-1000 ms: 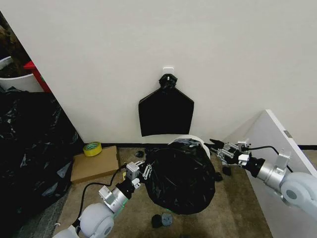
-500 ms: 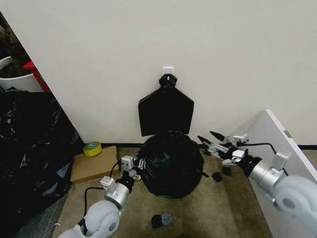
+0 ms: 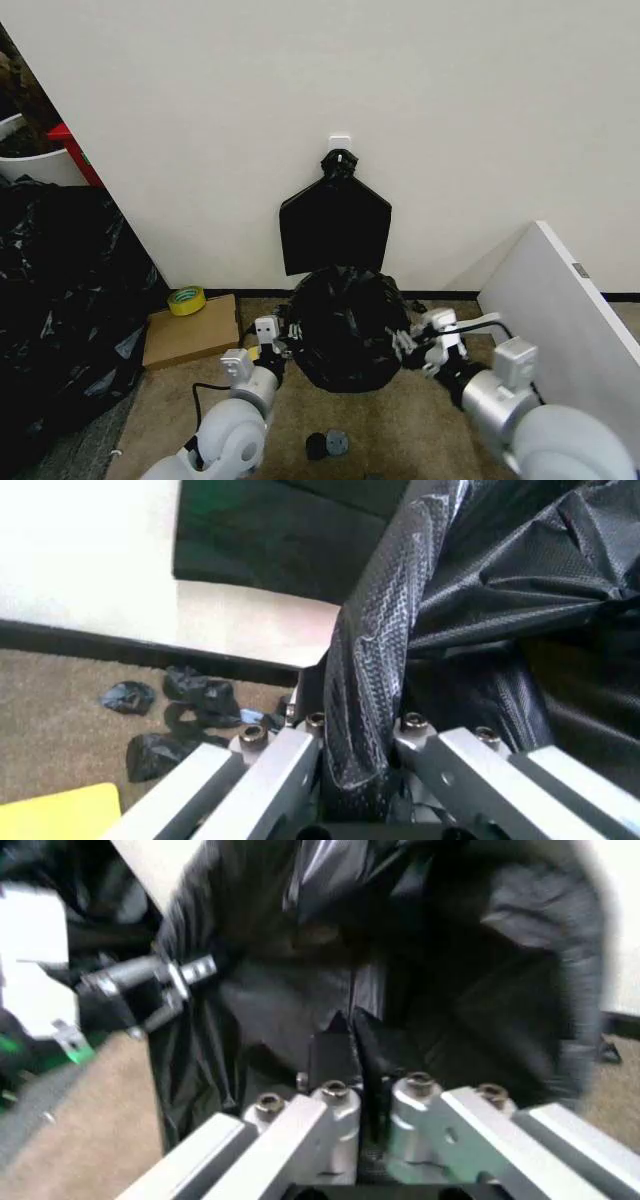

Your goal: Place the garbage bag over the trash bin.

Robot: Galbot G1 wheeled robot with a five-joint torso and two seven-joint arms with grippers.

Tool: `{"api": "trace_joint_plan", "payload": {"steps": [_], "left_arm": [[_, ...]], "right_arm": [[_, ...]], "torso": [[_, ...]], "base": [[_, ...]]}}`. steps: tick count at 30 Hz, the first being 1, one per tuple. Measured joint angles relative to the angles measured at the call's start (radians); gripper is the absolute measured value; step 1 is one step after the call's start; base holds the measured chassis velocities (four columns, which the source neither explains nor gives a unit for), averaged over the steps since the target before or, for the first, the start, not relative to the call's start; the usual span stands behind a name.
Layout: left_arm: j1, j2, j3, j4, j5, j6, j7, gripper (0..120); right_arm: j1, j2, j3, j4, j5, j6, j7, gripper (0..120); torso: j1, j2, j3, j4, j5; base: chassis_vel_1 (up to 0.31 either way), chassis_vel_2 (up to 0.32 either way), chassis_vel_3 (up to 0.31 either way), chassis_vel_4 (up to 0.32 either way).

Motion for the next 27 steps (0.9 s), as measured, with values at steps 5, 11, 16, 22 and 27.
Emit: {"api": "trace_joint_plan", "payload": {"steps": [5,11,16,22,27], "left_arm": [[-0.009,-0.004,0.047,0.004,0.086,0.024,-0.014,1],[0.000,-0.017,0.067,0.004,0.156,0.054,-0.035,1],[0.010,-0.011,0.072,-0.002,0.200,0.063,-0.034,1],[0.029,-0.004,0.067,-0.021,0.212,0.064,-0.025,1],[0.041,0.004,0.056,-0.037,0.215,0.064,-0.019,1]], "right_arm": [[0.054,0.068,-0.095,-0.056,-0.083,-0.078,0.077,0],[0.143,0.146,-0.206,-0.154,-0.115,-0.119,0.149,0],[0.240,0.215,-0.294,-0.258,-0.131,-0.140,0.202,0],[0.317,0.275,-0.363,-0.357,-0.156,-0.160,0.226,0],[0.343,0.312,-0.396,-0.408,-0.191,-0.158,0.225,0]], "torso": [[0.000,0.000,0.000,-0.0001,0.0000],[0.000,0.000,0.000,0.0000,-0.0002],[0.000,0.000,0.000,0.0001,-0.0002],[0.000,0.000,0.000,0.0001,-0.0003],[0.000,0.000,0.000,-0.0001,-0.0003]], "base": [[0.000,0.000,0.000,0.000],[0.000,0.000,0.000,0.000],[0.000,0.000,0.000,0.000],[0.000,0.000,0.000,0.000],[0.000,0.000,0.000,0.000]]}}
